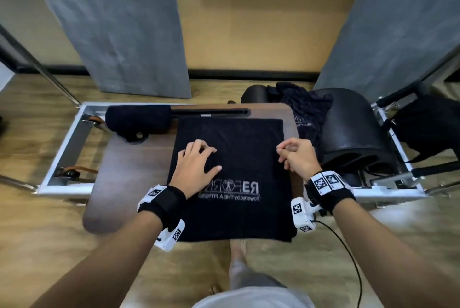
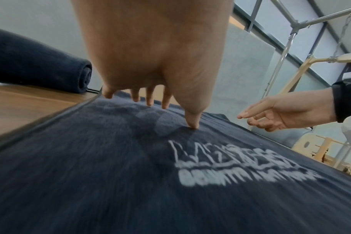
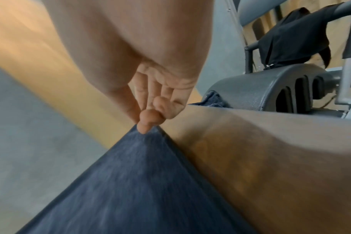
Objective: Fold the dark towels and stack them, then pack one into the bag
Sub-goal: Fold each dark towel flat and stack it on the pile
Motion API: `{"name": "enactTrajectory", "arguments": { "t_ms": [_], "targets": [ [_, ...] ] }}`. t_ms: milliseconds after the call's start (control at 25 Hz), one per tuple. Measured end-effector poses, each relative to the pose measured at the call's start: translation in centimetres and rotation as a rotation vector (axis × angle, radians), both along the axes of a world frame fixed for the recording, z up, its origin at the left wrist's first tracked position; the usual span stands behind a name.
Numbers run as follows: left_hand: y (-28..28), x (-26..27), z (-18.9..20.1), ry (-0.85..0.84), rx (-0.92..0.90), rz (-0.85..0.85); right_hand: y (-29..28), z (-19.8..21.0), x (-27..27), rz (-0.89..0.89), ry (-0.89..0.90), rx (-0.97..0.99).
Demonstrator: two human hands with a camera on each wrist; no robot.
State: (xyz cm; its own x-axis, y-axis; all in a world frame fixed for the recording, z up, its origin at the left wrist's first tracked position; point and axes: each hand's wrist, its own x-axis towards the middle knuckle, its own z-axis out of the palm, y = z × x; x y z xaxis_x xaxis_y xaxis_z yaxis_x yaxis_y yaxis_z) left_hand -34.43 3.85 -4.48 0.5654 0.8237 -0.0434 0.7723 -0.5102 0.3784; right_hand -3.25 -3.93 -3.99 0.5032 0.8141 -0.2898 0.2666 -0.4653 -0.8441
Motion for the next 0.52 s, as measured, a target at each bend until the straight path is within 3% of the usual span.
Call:
{"name": "enactTrajectory", "arguments": {
  "t_ms": [160,360,520],
  "targets": [
    [-5.2,-2.5,0.0,-0.092,0.009,-0.053,-6.3,-0.1,-5.1,0.149,-0.018,0.085],
    [-11.3,-5.8,-1.6,-0.093,0.027,-0.1,-13.4,-1.2,-8.9,0.425,-0.537,0.261],
    [-14.0,-8.3,-2.7,0.159,0.104,-0.204,-16.5,-4.3,-10.7,0.709,-0.95,-0.008]
  ]
}}
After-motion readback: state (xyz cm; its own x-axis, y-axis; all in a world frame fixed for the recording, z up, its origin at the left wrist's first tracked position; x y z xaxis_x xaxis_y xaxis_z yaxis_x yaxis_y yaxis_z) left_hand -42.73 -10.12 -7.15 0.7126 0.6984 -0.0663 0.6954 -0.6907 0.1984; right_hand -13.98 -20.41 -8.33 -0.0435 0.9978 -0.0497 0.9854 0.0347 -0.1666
